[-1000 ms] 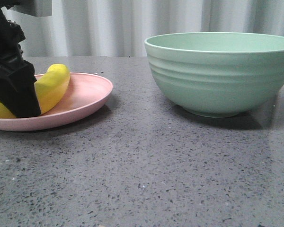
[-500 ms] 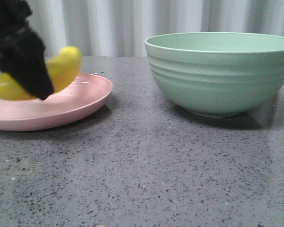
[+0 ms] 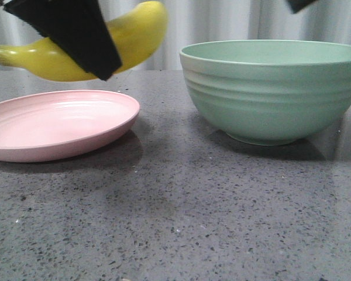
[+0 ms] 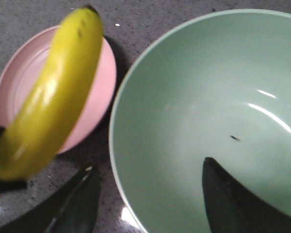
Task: Transfer banana from pink plate to green bowl
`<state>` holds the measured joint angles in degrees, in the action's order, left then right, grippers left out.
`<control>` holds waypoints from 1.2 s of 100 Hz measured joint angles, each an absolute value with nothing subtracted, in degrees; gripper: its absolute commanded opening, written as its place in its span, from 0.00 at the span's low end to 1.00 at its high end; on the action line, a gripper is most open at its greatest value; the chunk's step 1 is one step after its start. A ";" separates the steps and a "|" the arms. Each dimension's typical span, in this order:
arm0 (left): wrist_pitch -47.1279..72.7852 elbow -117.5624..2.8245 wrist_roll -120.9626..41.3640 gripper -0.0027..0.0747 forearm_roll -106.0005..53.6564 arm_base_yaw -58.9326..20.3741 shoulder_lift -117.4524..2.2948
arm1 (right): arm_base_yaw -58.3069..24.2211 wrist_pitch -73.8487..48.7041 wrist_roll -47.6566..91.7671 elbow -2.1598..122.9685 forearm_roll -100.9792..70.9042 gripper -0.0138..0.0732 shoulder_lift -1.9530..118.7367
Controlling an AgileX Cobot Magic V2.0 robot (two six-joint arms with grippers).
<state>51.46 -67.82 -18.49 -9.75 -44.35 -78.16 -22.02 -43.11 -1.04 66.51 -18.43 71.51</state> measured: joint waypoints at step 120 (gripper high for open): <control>47.73 -68.09 -18.48 0.64 -9.44 -51.36 -76.98 | -25.01 -43.35 -1.26 76.43 -22.03 0.08 83.95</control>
<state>47.73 -68.09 -18.48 -9.44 -51.36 -76.98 -25.01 -43.35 -1.26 76.43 -22.03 83.95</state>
